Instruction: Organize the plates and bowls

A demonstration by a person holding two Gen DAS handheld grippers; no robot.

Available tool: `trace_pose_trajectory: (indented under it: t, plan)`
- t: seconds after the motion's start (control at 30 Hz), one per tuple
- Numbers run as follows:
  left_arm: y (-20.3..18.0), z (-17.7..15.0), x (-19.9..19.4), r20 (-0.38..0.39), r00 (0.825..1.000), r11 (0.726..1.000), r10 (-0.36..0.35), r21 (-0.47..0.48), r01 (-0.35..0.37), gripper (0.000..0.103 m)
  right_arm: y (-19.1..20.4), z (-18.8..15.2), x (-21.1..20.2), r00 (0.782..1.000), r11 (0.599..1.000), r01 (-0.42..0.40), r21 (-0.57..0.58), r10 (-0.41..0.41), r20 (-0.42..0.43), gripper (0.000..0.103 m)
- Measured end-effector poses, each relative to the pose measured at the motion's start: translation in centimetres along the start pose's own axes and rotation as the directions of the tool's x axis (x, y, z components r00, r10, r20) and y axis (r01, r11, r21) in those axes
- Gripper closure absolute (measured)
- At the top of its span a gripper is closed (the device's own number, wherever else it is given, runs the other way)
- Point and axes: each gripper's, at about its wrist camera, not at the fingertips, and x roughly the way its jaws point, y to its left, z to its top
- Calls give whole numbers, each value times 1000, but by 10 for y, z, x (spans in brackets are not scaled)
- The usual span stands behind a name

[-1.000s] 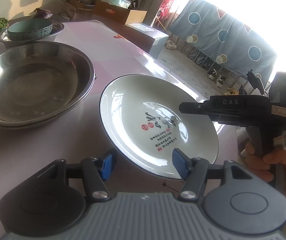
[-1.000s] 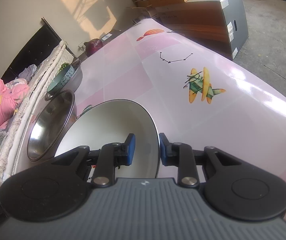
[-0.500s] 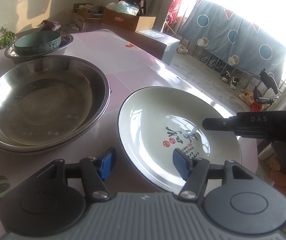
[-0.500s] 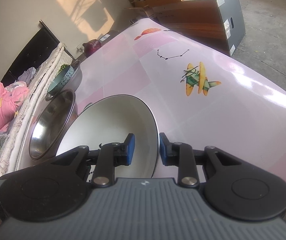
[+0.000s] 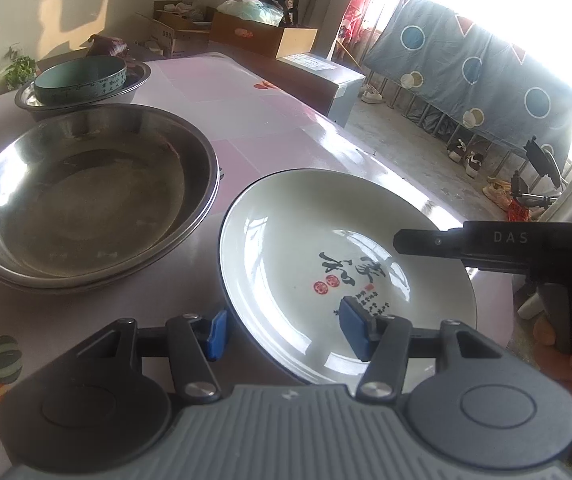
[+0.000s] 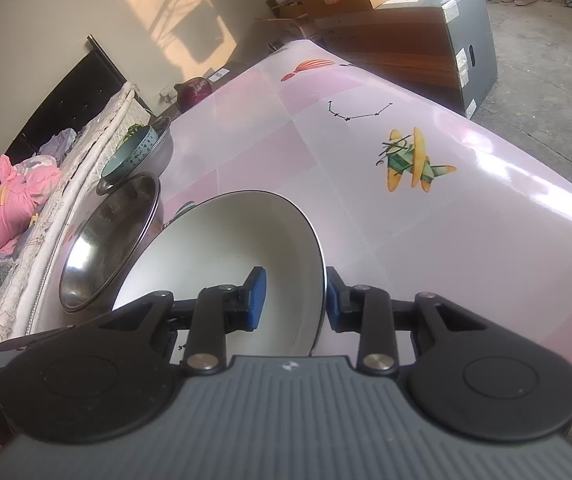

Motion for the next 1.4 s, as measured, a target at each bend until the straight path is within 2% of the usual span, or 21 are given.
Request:
trace_pose_trajectory:
  t: [0.57,0.7,0.9,1.4]
  plan:
    - [-5,-6,-4,6,999,999,39,9,-39,46,6,-10,-4,1000,999,18,-51,-18,-1,74]
    - [-8,-5,-3,2,998,998,56,12,-56,46,12,-12,-4,999,995,43,-91,-42,9,73]
    - [-8,-5,-7,-4,998,998,62,-1,-62,46,8,-7,-5,1000,999,-5,-53,6,19,72]
    - [-8,0,-2,-7,996,996,84,9,-84,46,11,-7,-1,1000,996,8,-86,-8,6,73]
